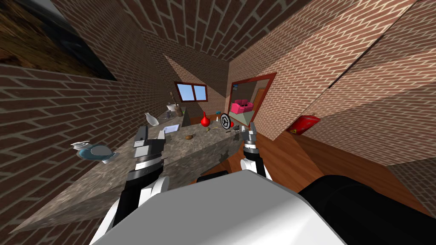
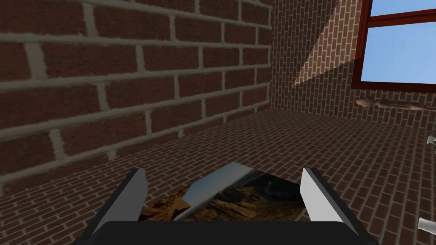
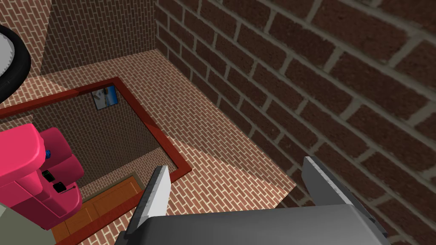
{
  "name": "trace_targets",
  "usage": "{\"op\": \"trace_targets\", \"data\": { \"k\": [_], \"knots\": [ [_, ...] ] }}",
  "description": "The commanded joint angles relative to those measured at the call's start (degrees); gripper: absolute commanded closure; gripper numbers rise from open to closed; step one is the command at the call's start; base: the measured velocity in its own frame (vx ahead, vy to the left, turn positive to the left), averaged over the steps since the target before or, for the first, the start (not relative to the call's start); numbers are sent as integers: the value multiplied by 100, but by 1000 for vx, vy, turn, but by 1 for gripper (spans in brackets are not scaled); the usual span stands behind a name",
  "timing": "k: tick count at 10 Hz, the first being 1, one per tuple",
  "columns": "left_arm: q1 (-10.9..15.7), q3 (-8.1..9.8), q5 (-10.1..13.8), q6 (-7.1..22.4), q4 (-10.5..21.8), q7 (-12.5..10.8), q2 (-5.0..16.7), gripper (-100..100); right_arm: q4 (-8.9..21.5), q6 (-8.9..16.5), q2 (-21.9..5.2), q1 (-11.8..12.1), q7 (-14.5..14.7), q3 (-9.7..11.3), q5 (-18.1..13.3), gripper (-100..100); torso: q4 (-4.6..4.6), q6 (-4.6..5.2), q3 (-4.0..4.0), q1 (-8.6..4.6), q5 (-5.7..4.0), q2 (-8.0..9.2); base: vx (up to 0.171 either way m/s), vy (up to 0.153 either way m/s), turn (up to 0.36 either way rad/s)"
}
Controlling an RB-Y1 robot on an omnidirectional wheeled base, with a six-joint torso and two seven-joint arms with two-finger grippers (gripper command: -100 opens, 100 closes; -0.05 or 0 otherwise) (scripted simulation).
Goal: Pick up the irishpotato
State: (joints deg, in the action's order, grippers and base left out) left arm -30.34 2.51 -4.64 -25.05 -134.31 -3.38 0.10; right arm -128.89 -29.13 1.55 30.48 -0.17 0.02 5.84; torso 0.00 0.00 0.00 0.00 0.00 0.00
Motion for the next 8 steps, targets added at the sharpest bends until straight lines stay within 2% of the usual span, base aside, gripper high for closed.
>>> {"op": "trace_targets", "data": {
  "k": [1, 7, 8],
  "knots": [
    [82, -41, 60, 175, 41, -76, 156, -100, 0, 0, 0, 0, 0, 0, 0, 0, 0, 0, 0, 0, 0, 0, -8, 0, -94],
    [551, -268, 425, 1103, 322, -524, 787, -100, 0, 0, 0, -1, 0, 0, 0, 0, 1, 2, 4, 3, 1, 8, -21, 6, -126],
    [551, -268, 425, 1175, 322, -524, 787, -100, 0, 0, 0, -1, 0, 0, 0, 0, 2, 1, 4, 4, 1, 8, -16, 8, -33]
  ]
}}
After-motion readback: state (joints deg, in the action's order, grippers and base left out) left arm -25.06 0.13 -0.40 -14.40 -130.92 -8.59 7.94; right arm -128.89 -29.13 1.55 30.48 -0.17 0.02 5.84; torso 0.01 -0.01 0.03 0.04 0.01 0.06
